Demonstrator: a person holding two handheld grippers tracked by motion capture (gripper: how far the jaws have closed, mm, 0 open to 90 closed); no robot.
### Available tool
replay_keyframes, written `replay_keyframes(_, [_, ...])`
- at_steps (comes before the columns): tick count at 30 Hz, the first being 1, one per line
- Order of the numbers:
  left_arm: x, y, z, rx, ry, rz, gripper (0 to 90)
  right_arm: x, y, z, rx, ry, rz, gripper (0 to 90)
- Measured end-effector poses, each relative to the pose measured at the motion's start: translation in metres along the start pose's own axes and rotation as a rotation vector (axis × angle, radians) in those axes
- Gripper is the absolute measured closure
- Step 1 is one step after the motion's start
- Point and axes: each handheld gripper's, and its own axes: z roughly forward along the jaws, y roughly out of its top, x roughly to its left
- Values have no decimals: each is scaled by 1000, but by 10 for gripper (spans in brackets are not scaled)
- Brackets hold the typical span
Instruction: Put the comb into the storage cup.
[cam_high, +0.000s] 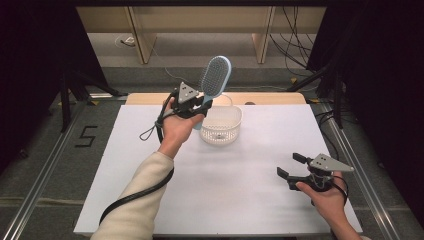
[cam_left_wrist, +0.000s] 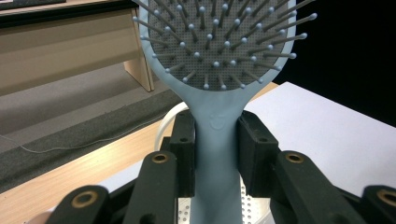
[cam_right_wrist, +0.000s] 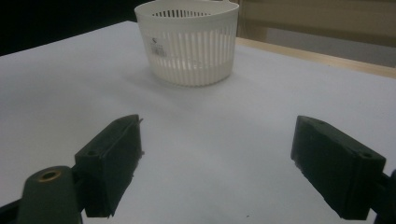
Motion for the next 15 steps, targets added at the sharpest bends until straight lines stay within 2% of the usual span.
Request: replay_keyframes(15, [-1,4,5,-1,-2,1,696,0,0,0,1,1,-2,172])
